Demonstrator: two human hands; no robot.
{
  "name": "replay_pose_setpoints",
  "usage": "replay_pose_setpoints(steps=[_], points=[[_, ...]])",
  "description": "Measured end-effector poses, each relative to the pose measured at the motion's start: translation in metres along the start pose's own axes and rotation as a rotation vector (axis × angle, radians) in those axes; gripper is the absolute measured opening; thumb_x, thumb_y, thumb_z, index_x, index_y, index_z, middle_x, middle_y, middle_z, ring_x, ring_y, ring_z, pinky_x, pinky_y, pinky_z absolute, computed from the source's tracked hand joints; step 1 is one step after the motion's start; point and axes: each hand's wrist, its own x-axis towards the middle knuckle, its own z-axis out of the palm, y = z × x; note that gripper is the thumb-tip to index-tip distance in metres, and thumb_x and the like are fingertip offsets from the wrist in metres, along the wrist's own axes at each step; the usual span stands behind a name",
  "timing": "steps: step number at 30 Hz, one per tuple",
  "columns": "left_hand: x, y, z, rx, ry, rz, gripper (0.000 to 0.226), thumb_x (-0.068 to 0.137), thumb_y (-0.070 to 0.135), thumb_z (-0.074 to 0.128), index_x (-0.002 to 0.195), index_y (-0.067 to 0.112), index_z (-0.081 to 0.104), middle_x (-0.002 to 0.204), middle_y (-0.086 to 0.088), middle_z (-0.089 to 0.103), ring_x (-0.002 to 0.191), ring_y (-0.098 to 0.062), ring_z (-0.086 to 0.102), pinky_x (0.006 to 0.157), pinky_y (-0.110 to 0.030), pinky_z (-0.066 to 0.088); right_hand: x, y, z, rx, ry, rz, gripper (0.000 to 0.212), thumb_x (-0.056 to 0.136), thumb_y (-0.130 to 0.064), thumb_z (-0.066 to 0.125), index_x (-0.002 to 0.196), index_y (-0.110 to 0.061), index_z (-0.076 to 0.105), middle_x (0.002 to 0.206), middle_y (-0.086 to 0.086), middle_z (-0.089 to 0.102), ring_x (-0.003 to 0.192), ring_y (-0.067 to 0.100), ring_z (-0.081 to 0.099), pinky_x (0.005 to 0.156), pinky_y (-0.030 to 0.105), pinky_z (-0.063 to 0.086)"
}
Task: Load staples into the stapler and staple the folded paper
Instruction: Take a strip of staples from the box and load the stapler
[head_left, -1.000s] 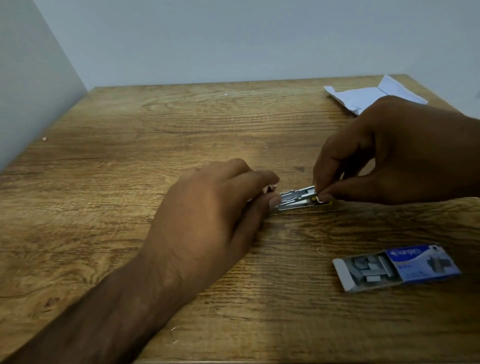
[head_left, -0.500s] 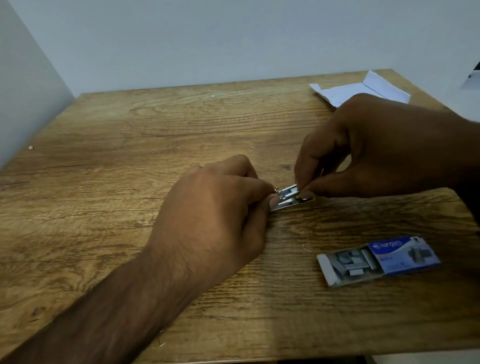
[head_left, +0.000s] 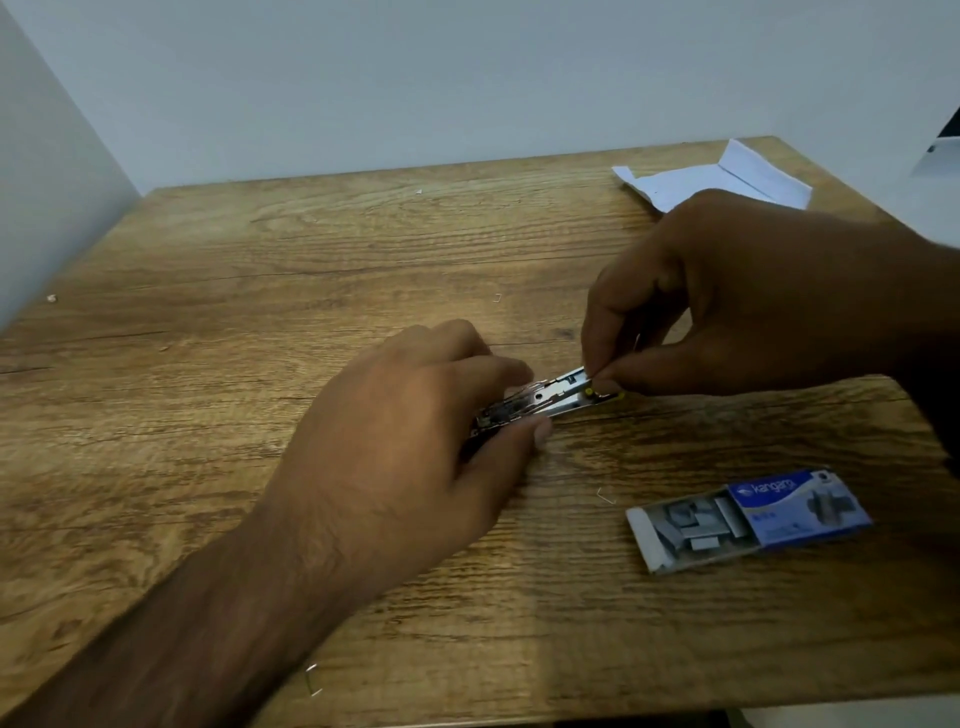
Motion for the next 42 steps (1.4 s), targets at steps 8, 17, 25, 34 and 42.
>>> replay_pose_setpoints(steps=[8, 17, 25, 34, 42], points=[[-0.036, -0.053, -0.028, 0.018, -0.036, -0.047, 0.033, 0.081, 0.065, 0.063, 0.106, 0.045, 0.066, 0.099, 0.024, 0.062, 0.091, -0.003, 0.063, 0.071, -0.026, 0.051, 0.004, 0.004, 0.001, -0.034, -0.059, 0.057, 0.03, 0.073, -0.045, 0.072, 0.102, -0.038, 0.076, 0.088, -0.016, 0.076, 0.085, -0.004, 0.071, 0.082, 0.022, 0.057], [-0.034, -0.054, -0.024, -0.4, 0.145, -0.134, 0.015, 0.077, 0.034, 0.085, 0.086, 0.03, 0.074, 0.085, 0.017, 0.076, 0.066, 0.002, 0.067, 0.058, -0.004, 0.046, 0.006, 0.006, 0.003, -0.016, -0.018, 0.059, 0.017, 0.078, -0.047, 0.071, 0.093, -0.043, 0.077, 0.089, -0.023, 0.077, 0.086, -0.006, 0.071, 0.078, 0.023, 0.056], [0.0, -0.04, -0.014, -0.779, 0.154, -0.119, 0.014, 0.08, 0.019, 0.083, 0.089, 0.011, 0.077, 0.079, -0.019, 0.071, 0.069, -0.022, 0.068, 0.061, -0.03, 0.051, 0.009, 0.007, 0.012, 0.228, 0.183, -0.002, 0.019, 0.077, -0.037, 0.079, 0.091, -0.024, 0.08, 0.082, -0.005, 0.08, 0.07, 0.016, 0.076, 0.063, 0.041, 0.061], [0.03, -0.026, -0.001, -0.927, 0.123, -0.147, 0.012, 0.087, 0.013, 0.077, 0.097, 0.007, 0.078, 0.088, -0.035, 0.071, 0.074, -0.039, 0.07, 0.064, -0.046, 0.062, 0.018, 0.006, 0.022, 0.602, 0.433, 0.031, 0.033, 0.064, -0.024, 0.087, 0.092, -0.008, 0.078, 0.078, 0.012, 0.079, 0.063, 0.021, 0.075, 0.062, 0.03, 0.062], [0.044, -0.023, -0.001, -1.078, 0.251, -0.203, 0.012, 0.087, 0.01, 0.075, 0.096, 0.003, 0.078, 0.09, -0.016, 0.081, 0.085, -0.031, 0.078, 0.074, -0.055, 0.064, 0.026, 0.005, 0.027, 0.975, 0.641, 0.027, 0.048, 0.056, -0.021, 0.085, 0.101, -0.011, 0.073, 0.085, 0.006, 0.081, 0.077, 0.017, 0.075, 0.064, 0.027, 0.061]])
